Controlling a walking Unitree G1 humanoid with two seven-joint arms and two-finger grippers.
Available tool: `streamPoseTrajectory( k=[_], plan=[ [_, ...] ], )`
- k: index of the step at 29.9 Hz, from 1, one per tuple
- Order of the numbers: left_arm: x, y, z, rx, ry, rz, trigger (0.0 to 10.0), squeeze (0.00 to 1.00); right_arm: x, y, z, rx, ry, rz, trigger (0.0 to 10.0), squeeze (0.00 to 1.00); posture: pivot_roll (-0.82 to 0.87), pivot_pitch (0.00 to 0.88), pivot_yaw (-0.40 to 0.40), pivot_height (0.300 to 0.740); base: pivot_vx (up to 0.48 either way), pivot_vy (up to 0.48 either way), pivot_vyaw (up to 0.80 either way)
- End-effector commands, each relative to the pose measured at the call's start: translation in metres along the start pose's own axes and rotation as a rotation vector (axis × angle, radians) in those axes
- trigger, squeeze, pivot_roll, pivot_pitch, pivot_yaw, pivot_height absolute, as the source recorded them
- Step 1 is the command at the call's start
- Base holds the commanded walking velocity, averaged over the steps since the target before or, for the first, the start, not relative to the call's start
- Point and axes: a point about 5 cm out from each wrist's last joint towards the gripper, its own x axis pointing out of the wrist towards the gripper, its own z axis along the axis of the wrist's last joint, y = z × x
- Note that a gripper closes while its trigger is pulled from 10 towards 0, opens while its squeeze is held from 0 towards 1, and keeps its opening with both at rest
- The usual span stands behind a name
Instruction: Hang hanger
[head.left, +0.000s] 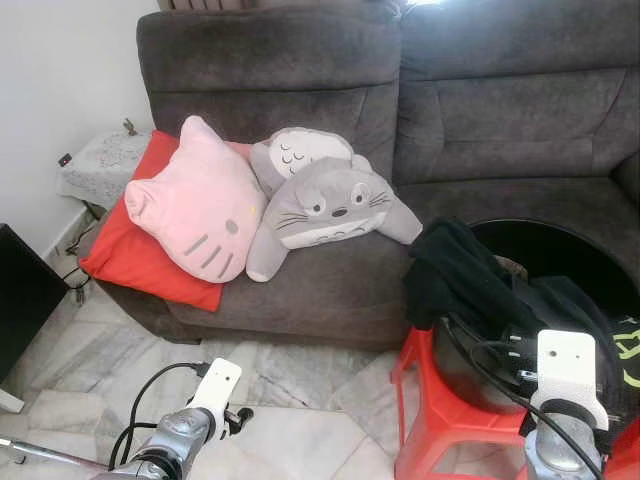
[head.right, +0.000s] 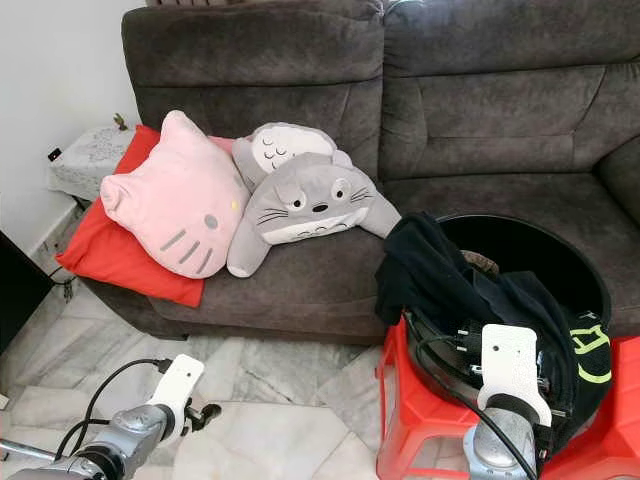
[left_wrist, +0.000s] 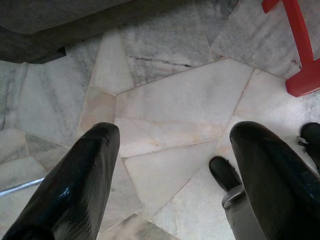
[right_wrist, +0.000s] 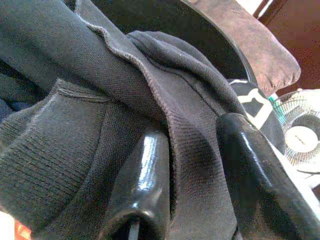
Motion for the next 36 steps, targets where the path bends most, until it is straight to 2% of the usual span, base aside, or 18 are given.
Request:
streamPoseTrajectory(
  k=[1,16,20,23,26,28,36],
  plan=[
    [-0.001,0.004,-0.001,0.022,0.018,0.009,10.0,0.0,0.0,0.002,0.002,-0.002,-0.011,-0.002,0.0,0.0,-0.25,0.0,0.118,0.74,0.0,0.0,0.0],
    [-0.001,0.004,-0.001,0.022,0.018,0.01,10.0,0.0,0.002,-0.002,0.01,-0.037,-0.058,-0.026,0.0,0.0,-0.25,0.0,0.118,0.74,0.0,0.0,0.0],
    [-0.001,0.004,-0.001,0.022,0.018,0.01,10.0,0.0,0.004,-0.01,0.019,-0.045,-0.092,-0.071,0.0,0.0,-0.25,0.0,0.118,0.74,0.0,0.0,0.0],
    [-0.001,0.004,-0.002,0.022,0.018,0.01,10.0,0.0,0.009,-0.023,0.038,-0.067,-0.168,-0.135,0.0,0.0,-0.25,0.0,0.12,0.74,0.0,0.0,0.0],
    [-0.001,0.004,-0.002,0.023,0.018,0.01,10.0,0.0,0.013,-0.03,0.049,-0.083,-0.207,-0.155,0.0,0.0,-0.25,0.0,0.12,0.74,0.0,0.0,0.0],
    [-0.001,0.004,-0.001,0.022,0.017,0.012,10.0,0.0,0.02,-0.039,0.063,-0.125,-0.261,-0.177,0.0,0.0,-0.25,0.0,0.12,0.74,0.0,0.0,0.0],
    [-0.001,0.004,-0.001,0.021,0.016,0.013,10.0,0.0,0.031,-0.048,0.076,-0.135,-0.3,-0.172,0.0,0.0,-0.26,0.0,0.118,0.74,0.0,0.0,0.0]
  ],
)
